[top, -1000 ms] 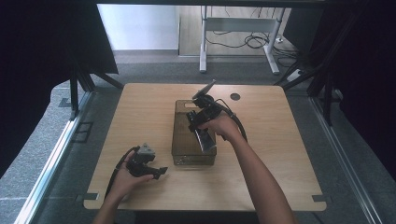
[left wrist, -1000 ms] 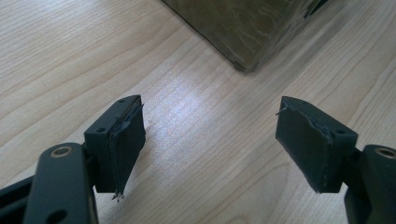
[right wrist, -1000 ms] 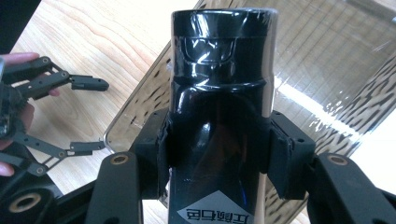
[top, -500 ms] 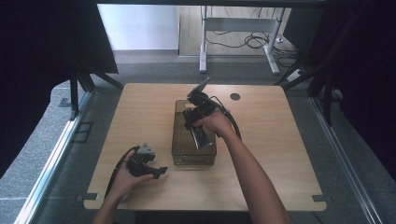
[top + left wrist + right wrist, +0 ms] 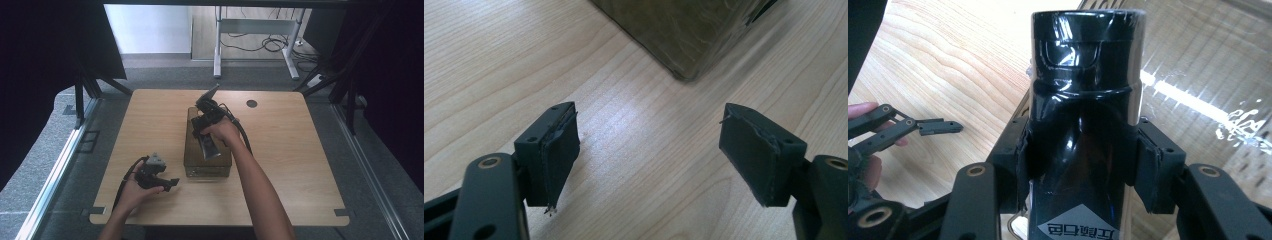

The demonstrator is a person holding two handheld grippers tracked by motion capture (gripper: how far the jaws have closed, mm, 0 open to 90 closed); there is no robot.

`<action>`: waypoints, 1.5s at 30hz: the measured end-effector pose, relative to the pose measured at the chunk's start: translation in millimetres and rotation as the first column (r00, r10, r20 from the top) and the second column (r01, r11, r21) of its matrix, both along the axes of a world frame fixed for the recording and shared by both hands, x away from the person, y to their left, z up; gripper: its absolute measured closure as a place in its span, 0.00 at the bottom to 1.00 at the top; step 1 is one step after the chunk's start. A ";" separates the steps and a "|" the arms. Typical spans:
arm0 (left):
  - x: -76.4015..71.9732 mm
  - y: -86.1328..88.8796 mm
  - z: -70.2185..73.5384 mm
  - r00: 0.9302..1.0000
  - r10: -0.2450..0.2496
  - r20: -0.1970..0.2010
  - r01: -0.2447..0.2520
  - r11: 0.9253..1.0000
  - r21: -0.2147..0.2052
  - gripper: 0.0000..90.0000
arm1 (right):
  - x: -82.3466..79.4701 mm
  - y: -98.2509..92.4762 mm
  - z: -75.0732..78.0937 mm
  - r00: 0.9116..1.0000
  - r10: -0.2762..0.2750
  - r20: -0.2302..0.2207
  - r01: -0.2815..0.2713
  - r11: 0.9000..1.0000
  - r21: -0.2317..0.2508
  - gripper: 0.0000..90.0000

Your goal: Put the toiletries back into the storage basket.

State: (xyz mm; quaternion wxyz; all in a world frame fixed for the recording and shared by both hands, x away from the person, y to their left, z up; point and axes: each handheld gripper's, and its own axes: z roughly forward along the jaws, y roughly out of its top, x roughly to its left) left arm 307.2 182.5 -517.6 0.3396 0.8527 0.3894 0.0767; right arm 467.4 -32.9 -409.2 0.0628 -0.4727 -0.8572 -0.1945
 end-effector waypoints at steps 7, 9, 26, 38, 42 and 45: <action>4.0 2.9 0.6 1.000 0.001 0.001 -0.001 1.000 -0.005 0.27 | 1.2 7.3 -8.3 1.000 -0.021 -0.019 0.021 1.000 -0.003 0.53; 5.1 4.0 0.8 1.000 0.004 -0.001 -0.004 1.000 -0.011 0.27 | 1.9 9.0 -10.4 0.999 -0.032 -0.023 0.031 0.999 -0.009 0.53; 7.4 5.5 0.5 1.000 0.004 -0.004 -0.004 1.000 -0.009 0.27 | 8.3 15.8 -39.1 0.989 -0.130 -0.067 0.129 0.991 -0.017 0.52; 8.3 6.8 1.8 1.000 0.002 -0.005 -0.002 1.000 -0.019 0.27 | 11.8 12.1 -58.8 0.963 -0.250 -0.103 0.253 0.967 0.016 0.52; 8.4 6.1 1.9 1.000 0.003 -0.004 -0.004 1.000 -0.024 0.27 | 11.6 11.7 -65.3 0.954 -0.273 -0.123 0.279 0.960 0.035 0.52; 9.0 5.6 1.8 1.000 -0.002 -0.005 0.002 1.000 -0.022 0.27 | 11.1 11.7 -68.4 0.947 -0.291 -0.134 0.298 0.954 0.038 0.52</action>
